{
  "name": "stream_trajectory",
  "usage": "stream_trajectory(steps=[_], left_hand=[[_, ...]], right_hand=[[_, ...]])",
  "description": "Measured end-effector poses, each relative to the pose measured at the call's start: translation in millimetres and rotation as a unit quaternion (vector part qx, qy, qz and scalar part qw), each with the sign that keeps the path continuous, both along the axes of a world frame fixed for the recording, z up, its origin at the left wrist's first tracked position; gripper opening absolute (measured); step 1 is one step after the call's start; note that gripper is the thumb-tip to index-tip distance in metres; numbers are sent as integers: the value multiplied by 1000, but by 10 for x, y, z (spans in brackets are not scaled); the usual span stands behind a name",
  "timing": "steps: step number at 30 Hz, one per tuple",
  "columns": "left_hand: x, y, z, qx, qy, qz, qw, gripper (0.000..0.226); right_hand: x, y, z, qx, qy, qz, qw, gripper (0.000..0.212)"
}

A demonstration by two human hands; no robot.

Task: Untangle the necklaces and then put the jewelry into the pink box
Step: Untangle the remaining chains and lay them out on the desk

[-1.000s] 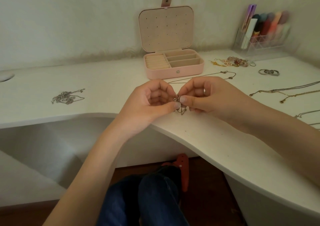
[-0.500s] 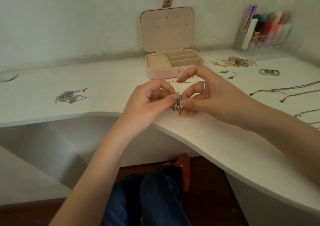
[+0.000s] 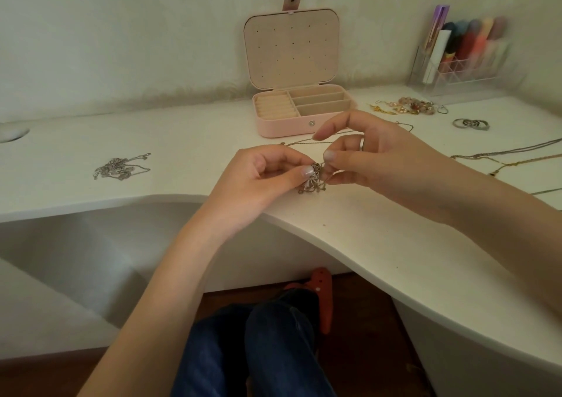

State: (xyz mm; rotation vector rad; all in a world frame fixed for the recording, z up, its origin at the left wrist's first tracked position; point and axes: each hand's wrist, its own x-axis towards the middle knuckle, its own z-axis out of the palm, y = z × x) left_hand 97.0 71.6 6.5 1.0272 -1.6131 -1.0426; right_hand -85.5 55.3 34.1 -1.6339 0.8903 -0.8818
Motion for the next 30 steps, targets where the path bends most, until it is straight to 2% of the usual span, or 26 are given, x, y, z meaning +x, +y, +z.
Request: stream_trajectory(steps=[3, 5, 9, 13, 17, 20, 24, 30], left_hand=[[12, 5, 2, 2, -9, -4, 1000, 19], [10, 5, -3, -2, -21, -4, 1000, 16], [4, 12, 2, -6, -21, -16, 1000, 17], [21, 15, 22, 0, -5, -24, 1000, 28], [40, 17, 27, 14, 16, -43, 999, 35], [29, 13, 11, 27, 1, -59, 998, 36], [6, 2, 1, 25, -17, -59, 998, 29], [-29, 13, 2, 18, -38, -57, 998, 21]], right_hand=[[6, 1, -3, 27, -27, 6, 999, 19], [10, 12, -3, 34, -28, 4, 999, 19], [15, 10, -21, 5, -6, -23, 1000, 20], [34, -4, -53, -104, 53, -56, 992, 17], [63, 19, -94, -269, 169, -74, 945, 14], [94, 34, -111, -316, 161, -77, 932, 16], [110, 34, -110, -318, 116, -94, 936, 15], [92, -11, -129, -281, 98, -88, 951, 18]])
